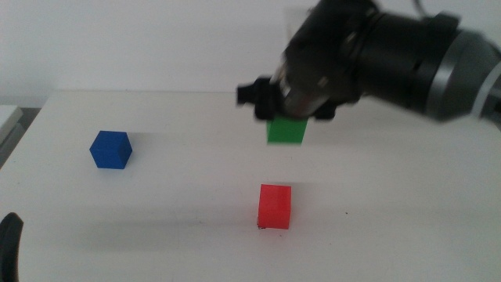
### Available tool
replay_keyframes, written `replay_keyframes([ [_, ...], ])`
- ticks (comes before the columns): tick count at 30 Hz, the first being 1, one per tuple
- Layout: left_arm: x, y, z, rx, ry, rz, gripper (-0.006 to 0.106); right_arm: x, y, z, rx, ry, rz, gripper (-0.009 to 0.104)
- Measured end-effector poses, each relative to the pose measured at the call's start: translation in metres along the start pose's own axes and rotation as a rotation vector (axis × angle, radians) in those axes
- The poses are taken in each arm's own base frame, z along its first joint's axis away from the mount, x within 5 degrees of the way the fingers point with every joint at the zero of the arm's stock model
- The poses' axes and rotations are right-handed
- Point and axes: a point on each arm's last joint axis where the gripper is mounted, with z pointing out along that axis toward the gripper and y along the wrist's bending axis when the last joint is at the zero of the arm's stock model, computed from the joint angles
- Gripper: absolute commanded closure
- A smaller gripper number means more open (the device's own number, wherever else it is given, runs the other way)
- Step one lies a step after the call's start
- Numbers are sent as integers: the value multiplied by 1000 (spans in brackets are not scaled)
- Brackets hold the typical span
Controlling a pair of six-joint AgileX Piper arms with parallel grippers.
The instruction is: Stack red cubes first, then green, then blue cubes in a specific spot.
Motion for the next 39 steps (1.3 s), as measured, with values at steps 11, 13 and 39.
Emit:
replay_keyframes([
  [11,0,0,0,0,0,0,8,42,31,18,104,84,42,66],
  [13,0,0,0,0,0,0,8,48,33,27,127,100,36,66],
  [39,0,0,0,0,0,0,8,68,40,62,186,148,20,66],
])
